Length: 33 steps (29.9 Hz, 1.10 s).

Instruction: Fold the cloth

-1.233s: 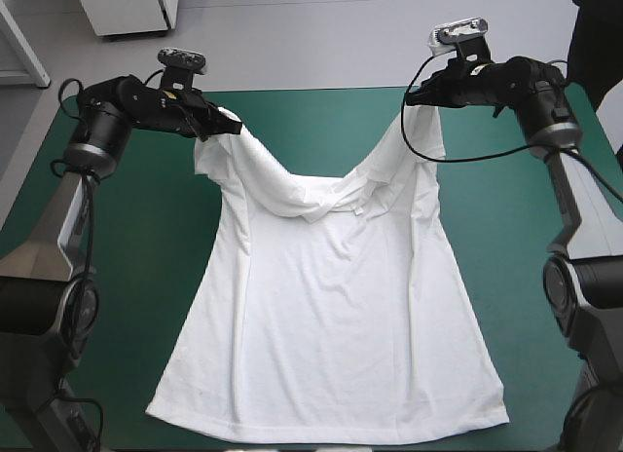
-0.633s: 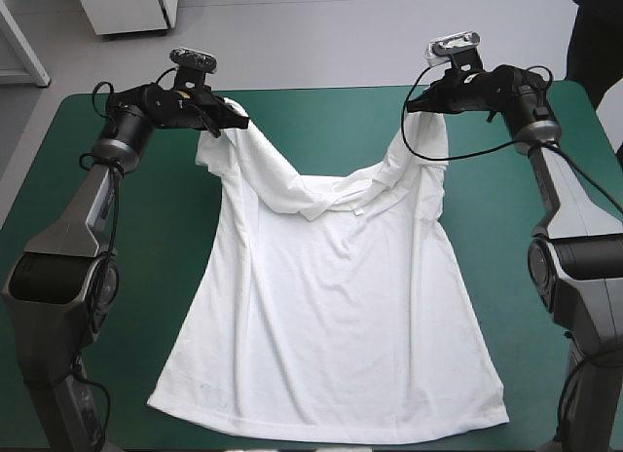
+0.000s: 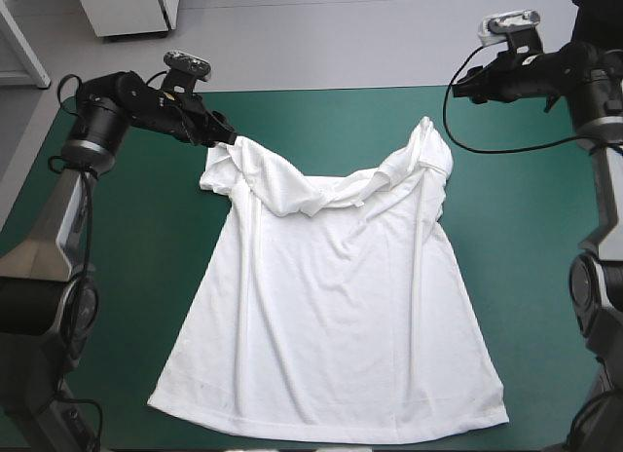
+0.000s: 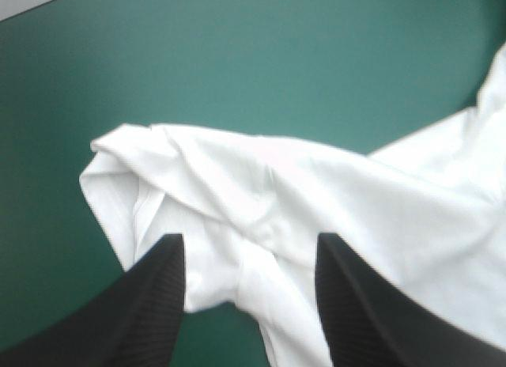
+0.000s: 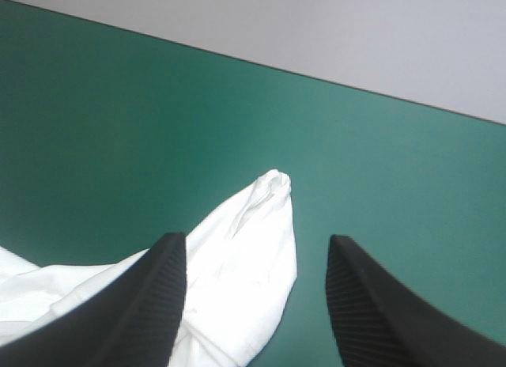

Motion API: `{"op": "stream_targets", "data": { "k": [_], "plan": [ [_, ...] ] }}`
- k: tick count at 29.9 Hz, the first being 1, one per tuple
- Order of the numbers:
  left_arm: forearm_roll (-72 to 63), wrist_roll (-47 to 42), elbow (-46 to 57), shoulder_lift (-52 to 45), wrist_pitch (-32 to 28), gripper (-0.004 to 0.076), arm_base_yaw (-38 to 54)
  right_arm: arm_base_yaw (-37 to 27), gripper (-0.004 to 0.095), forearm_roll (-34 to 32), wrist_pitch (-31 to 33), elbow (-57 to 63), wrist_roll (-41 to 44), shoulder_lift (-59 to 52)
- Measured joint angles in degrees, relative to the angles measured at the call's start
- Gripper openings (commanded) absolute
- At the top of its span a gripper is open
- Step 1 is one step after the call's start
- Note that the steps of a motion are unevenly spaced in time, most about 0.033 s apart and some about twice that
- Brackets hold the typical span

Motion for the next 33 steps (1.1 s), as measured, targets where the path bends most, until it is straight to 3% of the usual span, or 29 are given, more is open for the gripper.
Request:
{"op": "stream_targets", "data": {
  "k": [4, 9, 18, 23, 28, 33],
  "plan": [
    [3.9, -4.4, 0.0, -7.0, 6.8, 0.0379, 0.0, -0.2, 0.0514, 0.2, 1.1, 6.9, 0.3, -10.0],
    [7.0, -7.8, 4.2, -17.7, 11.1, 0.0379, 0.0, 0.1, 0.0514, 0.0, 1.7, 22.7, 1.3, -22.5],
    [10.1, -10.5, 34.1, -40.2, 12.5, 0.0379, -1.9, 1.2, 0.0510, -1.1, 1.9, 50.3, 5.0, -46.2],
    [10.0, -12.8, 49.0, -46.4, 12.7, 0.0379, -5.6, 5.7, 0.0510, -5.3, 7.2, 56.6, 8.9, -53.2],
    [9.9, -13.8, 55.1, -47.7, 12.4, 0.0379, -6.5, 10.6, 0.0510, -12.3, 15.5, 57.5, 14.3, -54.6],
    [11.2, -14.0, 58.3, -47.7, 11.8, 0.0379, -6.5, 12.2, 0.0510, -16.2, 18.3, 57.5, 16.9, -54.8]
  ]
}}
